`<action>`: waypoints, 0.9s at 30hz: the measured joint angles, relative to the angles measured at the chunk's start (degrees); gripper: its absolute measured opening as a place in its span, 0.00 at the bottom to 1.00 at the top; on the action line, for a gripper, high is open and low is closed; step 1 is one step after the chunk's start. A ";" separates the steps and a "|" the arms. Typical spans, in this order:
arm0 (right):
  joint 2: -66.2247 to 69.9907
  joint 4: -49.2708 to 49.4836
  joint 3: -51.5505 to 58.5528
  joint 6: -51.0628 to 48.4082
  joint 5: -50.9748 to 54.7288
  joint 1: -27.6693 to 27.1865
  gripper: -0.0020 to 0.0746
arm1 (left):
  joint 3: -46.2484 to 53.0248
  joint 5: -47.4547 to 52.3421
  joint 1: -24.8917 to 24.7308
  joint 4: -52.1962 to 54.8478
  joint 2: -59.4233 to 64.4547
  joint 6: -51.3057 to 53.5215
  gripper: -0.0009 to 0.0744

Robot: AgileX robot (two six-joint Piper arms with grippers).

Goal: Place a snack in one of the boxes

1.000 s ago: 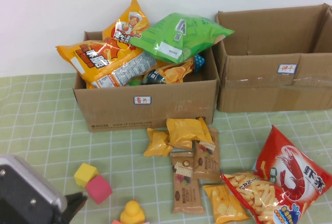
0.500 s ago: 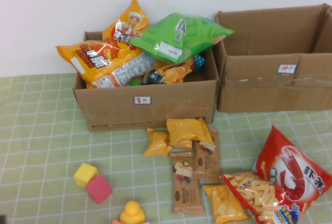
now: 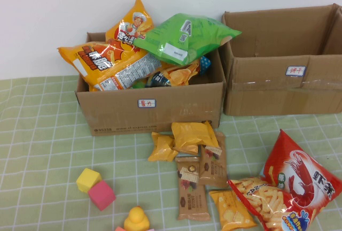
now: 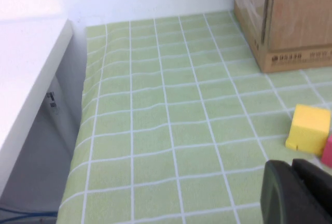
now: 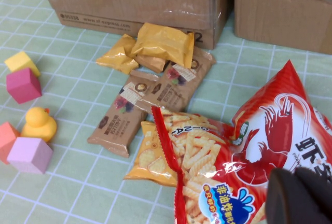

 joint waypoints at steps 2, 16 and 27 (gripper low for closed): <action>0.00 0.00 0.00 0.00 0.00 0.00 0.04 | -0.19 0.73 2.01 -5.27 0.00 5.99 0.01; 0.00 0.00 0.00 0.00 0.23 0.00 0.04 | -0.34 1.26 -0.12 -10.47 -0.07 9.48 0.01; 0.00 0.00 0.00 -0.03 0.23 0.00 0.04 | -0.37 1.53 -1.21 -6.40 -0.07 2.41 0.01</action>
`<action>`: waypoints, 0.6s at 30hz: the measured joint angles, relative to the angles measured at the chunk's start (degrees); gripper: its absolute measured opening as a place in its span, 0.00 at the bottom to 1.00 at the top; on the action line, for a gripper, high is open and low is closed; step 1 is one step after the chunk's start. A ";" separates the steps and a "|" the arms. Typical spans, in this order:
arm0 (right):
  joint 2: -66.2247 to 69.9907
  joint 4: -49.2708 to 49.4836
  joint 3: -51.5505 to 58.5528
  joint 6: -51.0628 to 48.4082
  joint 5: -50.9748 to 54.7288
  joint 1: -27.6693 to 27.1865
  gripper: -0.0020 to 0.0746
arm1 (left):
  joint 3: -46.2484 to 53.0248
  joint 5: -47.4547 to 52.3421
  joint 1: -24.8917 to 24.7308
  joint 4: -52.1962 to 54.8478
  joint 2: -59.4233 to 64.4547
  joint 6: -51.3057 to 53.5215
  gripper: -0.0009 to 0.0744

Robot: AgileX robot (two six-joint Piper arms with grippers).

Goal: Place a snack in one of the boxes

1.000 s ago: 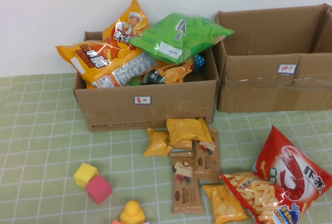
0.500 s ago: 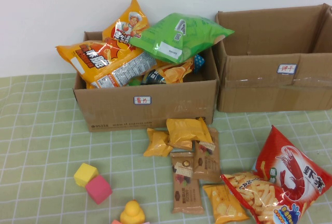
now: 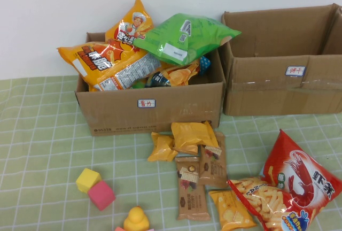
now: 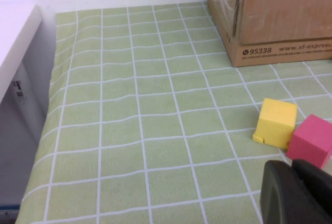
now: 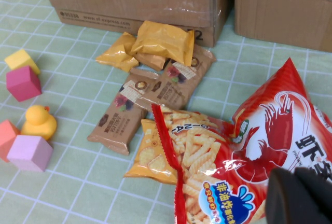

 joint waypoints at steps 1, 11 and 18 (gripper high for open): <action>0.00 0.00 0.00 0.00 0.00 0.00 0.04 | 0.00 0.00 0.00 0.37 0.00 -0.25 0.01; 0.00 0.00 0.00 0.00 0.00 0.00 0.04 | 0.00 0.00 0.00 0.38 0.00 -0.76 0.01; 0.00 0.00 0.00 0.00 0.00 0.00 0.04 | 0.00 0.00 0.00 0.38 0.00 -0.89 0.01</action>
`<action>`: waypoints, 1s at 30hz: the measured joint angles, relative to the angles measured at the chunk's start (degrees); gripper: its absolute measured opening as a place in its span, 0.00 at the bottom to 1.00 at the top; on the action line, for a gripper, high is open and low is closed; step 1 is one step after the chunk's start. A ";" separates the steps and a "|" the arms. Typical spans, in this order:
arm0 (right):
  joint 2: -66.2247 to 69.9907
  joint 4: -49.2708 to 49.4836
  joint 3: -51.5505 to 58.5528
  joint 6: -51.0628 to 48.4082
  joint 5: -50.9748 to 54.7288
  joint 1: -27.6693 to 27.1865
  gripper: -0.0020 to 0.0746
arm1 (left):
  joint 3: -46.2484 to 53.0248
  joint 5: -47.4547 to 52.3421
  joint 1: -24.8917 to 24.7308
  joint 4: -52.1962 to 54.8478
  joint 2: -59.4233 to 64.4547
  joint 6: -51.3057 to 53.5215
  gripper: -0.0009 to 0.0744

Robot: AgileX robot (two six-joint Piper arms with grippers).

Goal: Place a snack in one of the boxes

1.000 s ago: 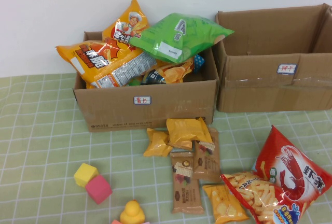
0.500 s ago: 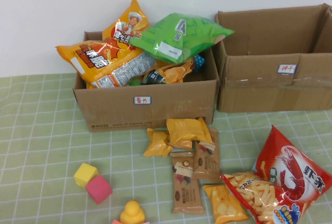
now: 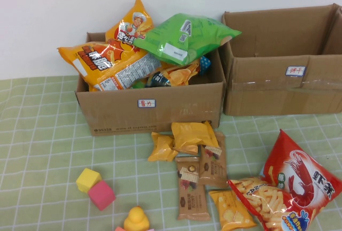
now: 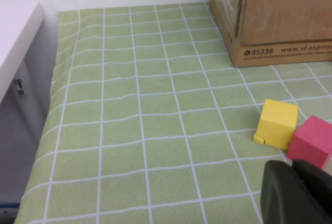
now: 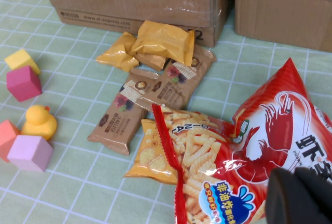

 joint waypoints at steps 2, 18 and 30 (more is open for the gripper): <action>0.00 0.00 0.00 0.00 0.00 0.00 0.04 | 0.00 0.00 0.00 0.00 0.00 0.00 0.01; -13.41 -0.44 13.45 -2.69 -5.82 -5.79 0.04 | 0.00 0.00 0.00 -0.09 0.00 -0.14 0.01; -28.74 -5.71 24.66 5.00 -21.57 -16.72 0.04 | 0.00 0.00 0.00 -0.09 0.00 -0.28 0.01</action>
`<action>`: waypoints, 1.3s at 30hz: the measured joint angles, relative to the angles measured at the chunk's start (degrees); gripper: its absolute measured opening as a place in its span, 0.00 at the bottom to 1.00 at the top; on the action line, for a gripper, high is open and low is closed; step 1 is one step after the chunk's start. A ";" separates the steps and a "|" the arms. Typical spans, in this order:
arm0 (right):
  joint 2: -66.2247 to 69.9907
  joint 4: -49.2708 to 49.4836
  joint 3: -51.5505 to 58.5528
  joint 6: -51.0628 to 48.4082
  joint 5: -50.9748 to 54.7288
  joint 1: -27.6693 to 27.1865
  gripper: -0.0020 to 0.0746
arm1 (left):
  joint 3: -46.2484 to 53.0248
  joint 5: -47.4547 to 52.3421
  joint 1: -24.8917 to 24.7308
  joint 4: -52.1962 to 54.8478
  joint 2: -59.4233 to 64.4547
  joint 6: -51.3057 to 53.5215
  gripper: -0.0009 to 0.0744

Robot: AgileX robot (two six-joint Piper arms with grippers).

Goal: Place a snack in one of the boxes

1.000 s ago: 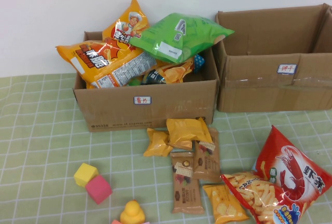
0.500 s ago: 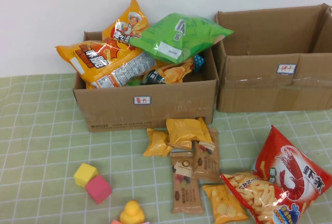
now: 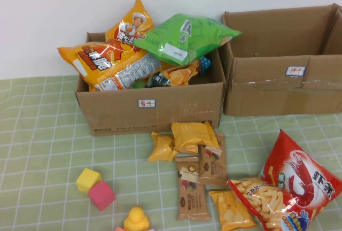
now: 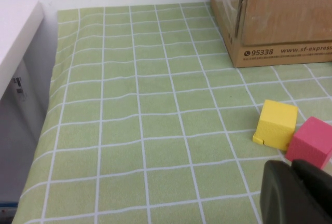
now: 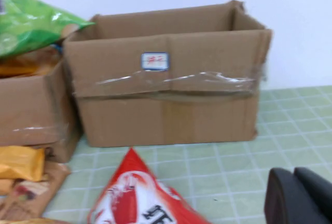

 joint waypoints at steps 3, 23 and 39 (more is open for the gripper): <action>-0.10 -8.51 0.00 8.46 0.87 -0.38 0.04 | 0.00 0.00 0.00 0.00 0.00 -0.24 0.01; -0.10 -16.24 -0.45 14.09 13.44 -0.38 0.04 | 0.00 0.00 0.00 0.00 0.00 -0.24 0.01; -0.30 -17.29 -0.45 14.10 13.59 -0.38 0.04 | 0.00 0.00 0.00 0.00 0.00 -0.24 0.01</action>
